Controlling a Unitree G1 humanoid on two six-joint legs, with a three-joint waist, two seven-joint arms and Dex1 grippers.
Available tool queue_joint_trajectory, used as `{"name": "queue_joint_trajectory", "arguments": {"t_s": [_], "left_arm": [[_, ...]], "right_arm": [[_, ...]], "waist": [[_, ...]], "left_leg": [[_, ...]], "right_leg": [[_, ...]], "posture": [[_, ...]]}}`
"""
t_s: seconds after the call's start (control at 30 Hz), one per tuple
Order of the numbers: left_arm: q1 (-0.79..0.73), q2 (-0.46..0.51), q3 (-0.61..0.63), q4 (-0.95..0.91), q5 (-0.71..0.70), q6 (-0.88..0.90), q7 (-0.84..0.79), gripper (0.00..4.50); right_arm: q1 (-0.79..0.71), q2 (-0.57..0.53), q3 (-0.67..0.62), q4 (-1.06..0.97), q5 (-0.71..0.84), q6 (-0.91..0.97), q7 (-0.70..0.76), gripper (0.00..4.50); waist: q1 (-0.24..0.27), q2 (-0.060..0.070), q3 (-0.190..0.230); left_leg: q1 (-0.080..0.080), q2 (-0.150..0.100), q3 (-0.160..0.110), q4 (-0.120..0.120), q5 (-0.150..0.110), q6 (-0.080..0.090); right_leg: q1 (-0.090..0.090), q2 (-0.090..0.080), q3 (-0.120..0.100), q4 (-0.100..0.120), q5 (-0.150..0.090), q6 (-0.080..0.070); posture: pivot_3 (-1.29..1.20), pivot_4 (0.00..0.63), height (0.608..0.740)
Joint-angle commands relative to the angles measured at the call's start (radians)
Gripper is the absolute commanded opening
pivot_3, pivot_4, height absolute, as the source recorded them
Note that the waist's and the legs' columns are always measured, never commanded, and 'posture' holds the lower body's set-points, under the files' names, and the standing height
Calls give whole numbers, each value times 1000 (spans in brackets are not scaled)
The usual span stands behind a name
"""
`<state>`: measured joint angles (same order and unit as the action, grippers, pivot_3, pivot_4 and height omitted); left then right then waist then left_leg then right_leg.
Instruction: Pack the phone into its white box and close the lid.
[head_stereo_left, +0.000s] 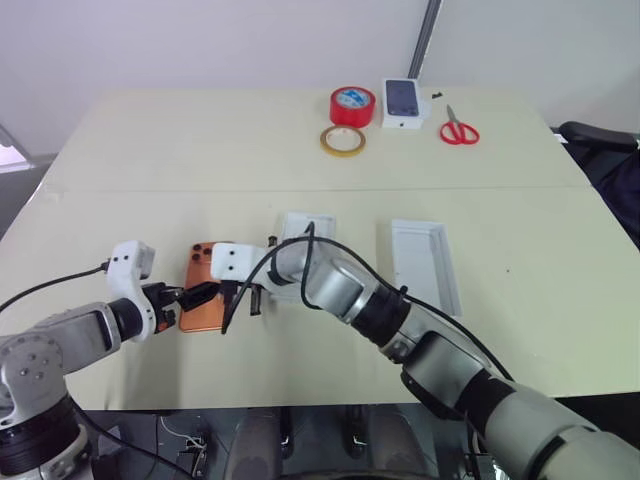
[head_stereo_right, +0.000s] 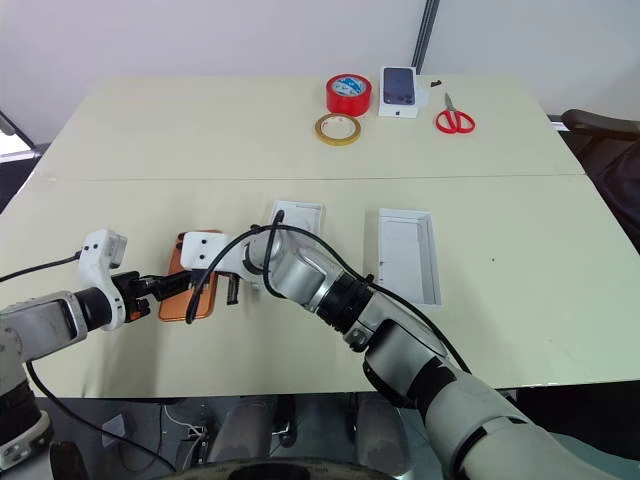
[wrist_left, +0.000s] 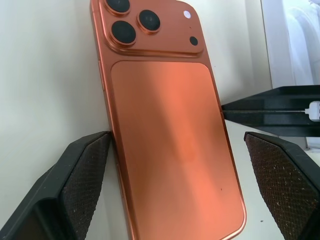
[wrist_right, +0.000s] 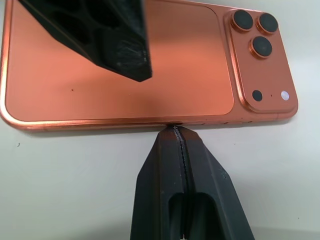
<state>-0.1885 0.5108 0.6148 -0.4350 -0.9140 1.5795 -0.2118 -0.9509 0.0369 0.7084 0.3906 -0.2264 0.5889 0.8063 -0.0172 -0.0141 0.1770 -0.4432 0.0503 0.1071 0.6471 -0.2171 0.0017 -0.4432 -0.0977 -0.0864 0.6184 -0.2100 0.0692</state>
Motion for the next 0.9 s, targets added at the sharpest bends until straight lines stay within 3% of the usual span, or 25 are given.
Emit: {"name": "queue_joint_trajectory", "arguments": {"t_s": [0.03, 0.53, 0.9], "left_arm": [[-5, -33, -33, 10, -126, 35, -7, 4481], [-68, -136, 94, 121, -350, 35, 234, 4481], [-60, -92, 127, 181, -437, -6, 379, 4481]], "right_arm": [[4, 36, 2, -4, -3, -29, -2, 0], [20, 42, -8, 1, -26, -46, 7, 0], [27, 44, -15, 2, -32, -46, 5, 0]], "waist": [[0, 0, 0], [-1, -1, -1], [-6, -1, -1]], "left_leg": [[0, 0, 0, 0, 0, 0], [0, 0, -2, 0, 0, 0], [-1, 1, -2, -1, 0, 0]], "right_leg": [[0, 0, 0, 0, 0, 0], [0, -2, -1, -2, 0, 0], [0, -1, -1, -1, 0, 0]], "posture": [[0, 150, 736], [0, 150, 736], [0, 150, 736]]}}
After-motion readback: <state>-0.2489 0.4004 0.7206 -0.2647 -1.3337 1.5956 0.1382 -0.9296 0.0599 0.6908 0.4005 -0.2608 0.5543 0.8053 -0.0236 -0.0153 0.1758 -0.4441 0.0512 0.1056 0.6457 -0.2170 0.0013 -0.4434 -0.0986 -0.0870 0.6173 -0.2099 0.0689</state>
